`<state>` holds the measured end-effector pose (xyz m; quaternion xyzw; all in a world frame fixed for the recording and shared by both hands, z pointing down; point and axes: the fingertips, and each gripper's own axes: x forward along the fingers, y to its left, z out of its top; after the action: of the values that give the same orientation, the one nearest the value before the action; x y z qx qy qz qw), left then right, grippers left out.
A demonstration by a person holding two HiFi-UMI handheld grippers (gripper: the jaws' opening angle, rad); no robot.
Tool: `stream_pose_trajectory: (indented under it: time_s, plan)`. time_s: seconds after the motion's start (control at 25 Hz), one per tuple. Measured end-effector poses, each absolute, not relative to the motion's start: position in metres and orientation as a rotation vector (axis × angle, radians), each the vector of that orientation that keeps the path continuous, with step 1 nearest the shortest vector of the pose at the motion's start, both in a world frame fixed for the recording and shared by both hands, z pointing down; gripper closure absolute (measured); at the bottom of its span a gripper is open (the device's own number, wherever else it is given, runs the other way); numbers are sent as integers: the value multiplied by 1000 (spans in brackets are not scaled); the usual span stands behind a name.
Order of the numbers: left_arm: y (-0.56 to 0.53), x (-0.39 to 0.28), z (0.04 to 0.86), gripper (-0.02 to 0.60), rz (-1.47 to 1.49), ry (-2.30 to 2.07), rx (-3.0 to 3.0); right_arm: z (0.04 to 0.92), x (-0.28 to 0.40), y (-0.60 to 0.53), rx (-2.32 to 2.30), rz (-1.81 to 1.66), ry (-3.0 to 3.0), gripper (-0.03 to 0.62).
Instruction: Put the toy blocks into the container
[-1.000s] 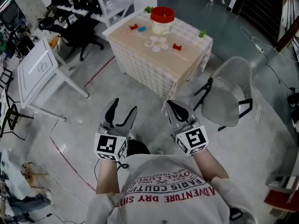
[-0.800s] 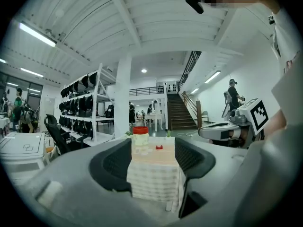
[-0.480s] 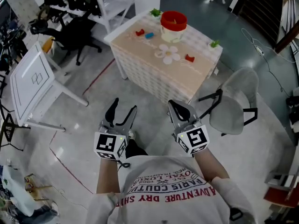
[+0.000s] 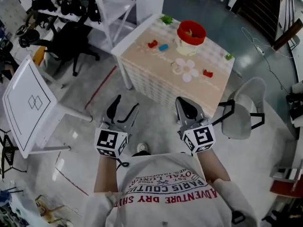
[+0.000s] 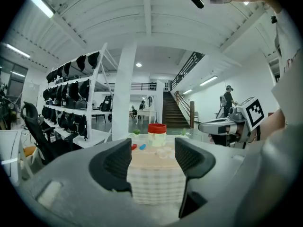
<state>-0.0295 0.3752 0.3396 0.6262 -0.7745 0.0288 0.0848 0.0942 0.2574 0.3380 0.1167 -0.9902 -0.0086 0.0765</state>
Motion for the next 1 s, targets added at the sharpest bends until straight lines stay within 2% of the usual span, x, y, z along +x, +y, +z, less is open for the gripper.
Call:
stream_pose_trajectory:
  time_s: [0.48, 1.0]
  plan:
    - [317, -116, 380, 299, 122, -2149, 1925, 364, 16, 209, 486, -23, -2899, 592]
    - [148, -192, 442, 299, 340, -1963, 1967, 400, -62, 53, 597, 94, -2858, 592]
